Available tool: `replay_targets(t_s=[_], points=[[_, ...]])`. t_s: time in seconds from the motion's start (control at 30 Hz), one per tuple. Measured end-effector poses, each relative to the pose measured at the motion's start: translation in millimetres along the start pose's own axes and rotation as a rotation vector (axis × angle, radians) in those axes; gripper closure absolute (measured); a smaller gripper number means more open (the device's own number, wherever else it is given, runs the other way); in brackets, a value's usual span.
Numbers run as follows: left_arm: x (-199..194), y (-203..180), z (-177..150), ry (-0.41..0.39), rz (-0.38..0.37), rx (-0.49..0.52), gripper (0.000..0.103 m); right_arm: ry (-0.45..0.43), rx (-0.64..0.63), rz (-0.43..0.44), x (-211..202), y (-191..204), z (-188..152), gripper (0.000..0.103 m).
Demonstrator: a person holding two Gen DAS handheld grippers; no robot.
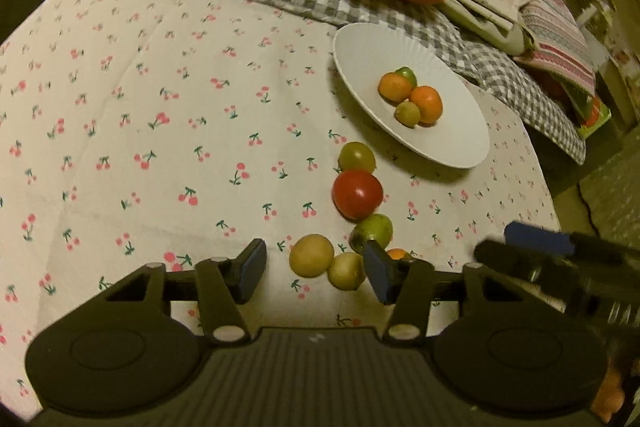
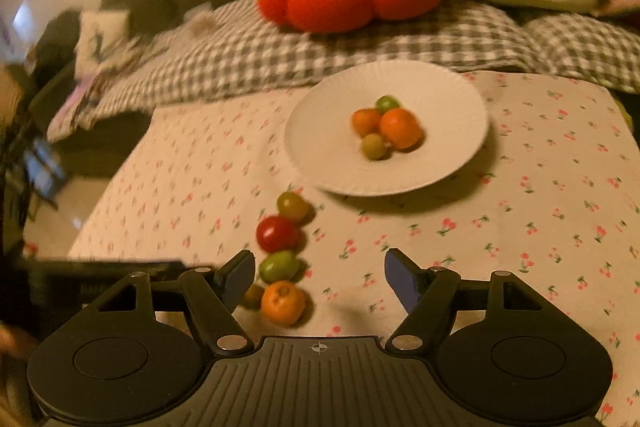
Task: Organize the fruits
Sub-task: 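Move both tools back toward the remaining fruits, then grasp another yellow citrus with left tool while right tool grasps an orange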
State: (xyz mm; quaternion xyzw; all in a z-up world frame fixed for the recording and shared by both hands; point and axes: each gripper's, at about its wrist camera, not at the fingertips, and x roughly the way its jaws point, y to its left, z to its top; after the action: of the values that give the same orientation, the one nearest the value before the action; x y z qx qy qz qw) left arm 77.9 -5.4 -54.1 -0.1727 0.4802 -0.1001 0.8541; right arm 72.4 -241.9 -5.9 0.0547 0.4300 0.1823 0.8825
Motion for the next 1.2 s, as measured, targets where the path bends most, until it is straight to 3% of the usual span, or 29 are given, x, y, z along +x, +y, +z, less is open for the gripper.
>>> replay_targets(t_s=[0.2, 0.43, 0.63, 0.8, 1.2], points=[[11, 1, -3, 0.006, -0.001, -0.047, 0.058, 0.049, -0.139, 0.014, 15, 24, -14, 0.03], [17, -1, -4, 0.005, 0.004, -0.041, 0.06, 0.102, -0.199, -0.004, 36, 31, -24, 0.031], [17, 2, -2, -0.003, 0.005, -0.059, 0.077, 0.117, -0.223, 0.001, 46, 32, -26, 0.032], [17, 2, -2, -0.005, 0.005, -0.065, 0.077, 0.128, -0.255, 0.014, 52, 37, -28, 0.033], [8, -1, 2, -0.038, 0.027, -0.04, 0.077, 0.147, -0.325, 0.013, 68, 40, -30, 0.049]])
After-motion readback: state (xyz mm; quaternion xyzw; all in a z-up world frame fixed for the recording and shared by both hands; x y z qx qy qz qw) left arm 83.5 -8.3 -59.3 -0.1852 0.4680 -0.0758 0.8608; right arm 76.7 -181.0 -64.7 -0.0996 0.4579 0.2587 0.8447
